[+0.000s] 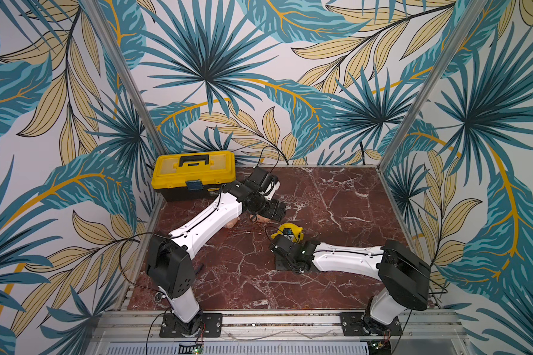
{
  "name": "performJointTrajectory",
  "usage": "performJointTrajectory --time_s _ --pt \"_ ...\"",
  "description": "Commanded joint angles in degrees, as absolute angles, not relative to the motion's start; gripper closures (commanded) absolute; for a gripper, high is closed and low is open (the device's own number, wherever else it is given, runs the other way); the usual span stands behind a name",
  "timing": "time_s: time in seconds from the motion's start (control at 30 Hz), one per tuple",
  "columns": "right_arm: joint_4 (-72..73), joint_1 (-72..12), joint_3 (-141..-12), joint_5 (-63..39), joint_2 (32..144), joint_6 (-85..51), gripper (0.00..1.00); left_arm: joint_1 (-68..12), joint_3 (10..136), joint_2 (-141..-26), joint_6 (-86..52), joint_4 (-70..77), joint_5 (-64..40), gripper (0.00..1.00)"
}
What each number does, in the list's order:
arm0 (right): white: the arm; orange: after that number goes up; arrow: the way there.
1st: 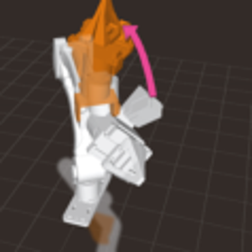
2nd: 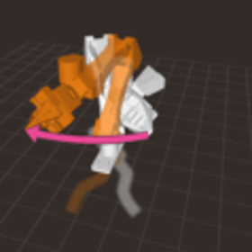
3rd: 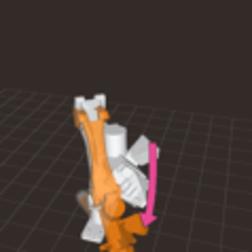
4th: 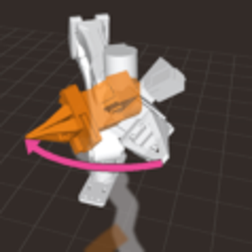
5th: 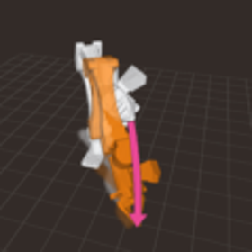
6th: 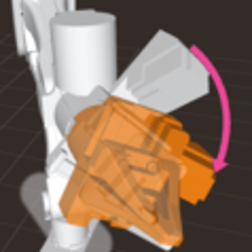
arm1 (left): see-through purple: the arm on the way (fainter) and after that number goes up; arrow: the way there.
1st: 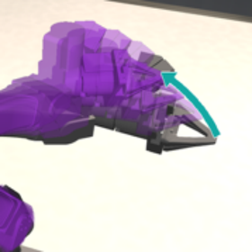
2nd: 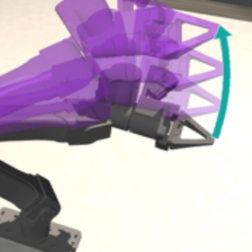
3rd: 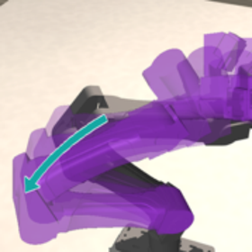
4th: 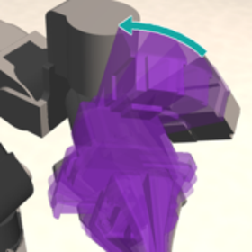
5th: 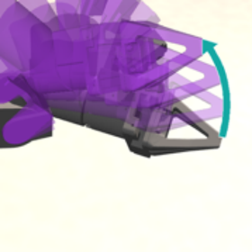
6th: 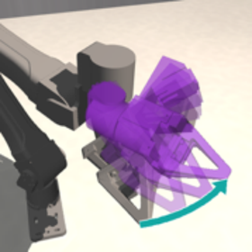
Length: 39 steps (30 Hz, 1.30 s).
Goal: Close piggy banks
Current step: Move the piggy bank to the center of the board.
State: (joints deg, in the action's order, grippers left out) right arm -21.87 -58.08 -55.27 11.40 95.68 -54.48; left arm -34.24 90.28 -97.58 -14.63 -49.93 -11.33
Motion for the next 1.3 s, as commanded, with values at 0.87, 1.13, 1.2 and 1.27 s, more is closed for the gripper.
performJointTrajectory --time_s 0.87,1.13,1.2,1.27 --pt "-32.85 -57.73 -61.81 18.84 99.67 -51.53 0.82 -33.34 86.05 -91.24 -15.72 -48.87 -8.9 0.02" --pt "-32.08 -55.4 -64.43 20.13 100.42 -48.77 0.82 -32.35 84.21 -85.17 -16.82 -48.87 -7.35 0.0" --pt "-32.27 -54.87 -65.49 20.36 101.04 -48.03 0.82 -32.27 83.73 -84.18 -16.93 -48.89 -6.95 0.0" --pt "-32.2 -54.22 -66.28 20.74 101.71 -47.42 0.82 -32.21 83.35 -83.39 -17.04 -48.88 -6.71 0.0"
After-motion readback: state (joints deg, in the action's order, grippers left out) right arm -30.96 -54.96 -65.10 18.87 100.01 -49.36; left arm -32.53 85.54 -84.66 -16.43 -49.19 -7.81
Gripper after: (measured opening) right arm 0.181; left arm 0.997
